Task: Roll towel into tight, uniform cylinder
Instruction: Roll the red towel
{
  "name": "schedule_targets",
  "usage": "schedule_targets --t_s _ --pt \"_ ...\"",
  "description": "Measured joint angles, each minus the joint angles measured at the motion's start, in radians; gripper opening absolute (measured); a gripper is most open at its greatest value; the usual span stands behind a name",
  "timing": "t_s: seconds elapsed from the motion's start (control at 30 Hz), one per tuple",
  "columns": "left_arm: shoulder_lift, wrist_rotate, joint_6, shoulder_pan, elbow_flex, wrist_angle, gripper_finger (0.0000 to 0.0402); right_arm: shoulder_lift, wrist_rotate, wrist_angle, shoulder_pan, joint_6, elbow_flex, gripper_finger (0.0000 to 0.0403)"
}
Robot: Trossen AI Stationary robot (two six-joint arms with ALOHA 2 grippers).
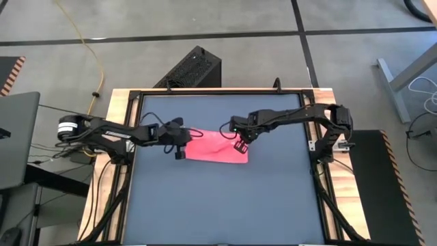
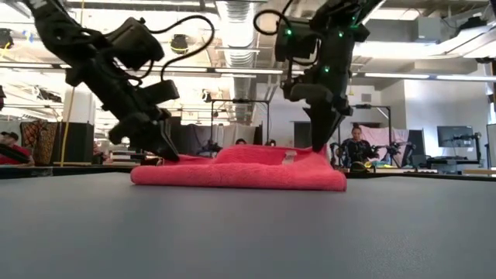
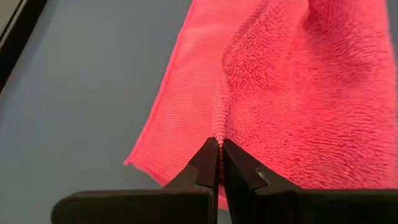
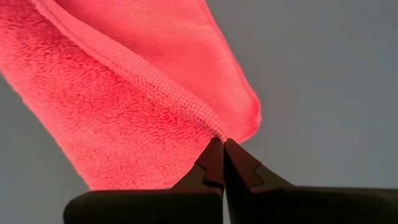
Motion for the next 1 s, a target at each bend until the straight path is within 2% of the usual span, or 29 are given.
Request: schedule_targets --t_s 0.17,0.33,0.57,0.8,1.0 --pt "0.068 -0.067 0.046 0.006 0.060 -0.006 0.0000 0.000 0.000 0.013 -0.024 0.000 -0.028 0.0023" --pt "0.123 -0.134 0.066 0.006 0.110 -0.083 0.0000 0.000 0.016 0.055 -0.039 0.000 -0.040 0.0052" --pt "0.159 -0.237 0.041 0.006 0.116 -0.110 0.0002 -0.001 0.021 0.093 -0.074 0.001 -0.040 0.0087" --pt "0.150 -0.271 0.047 0.006 0.118 -0.110 0.0040 -0.001 0.021 0.081 -0.110 0.001 -0.039 0.0115" --pt "0.131 -0.396 -0.006 0.010 0.118 -0.110 0.0074 -0.001 -0.023 0.085 -0.082 -0.014 -0.039 0.0122"
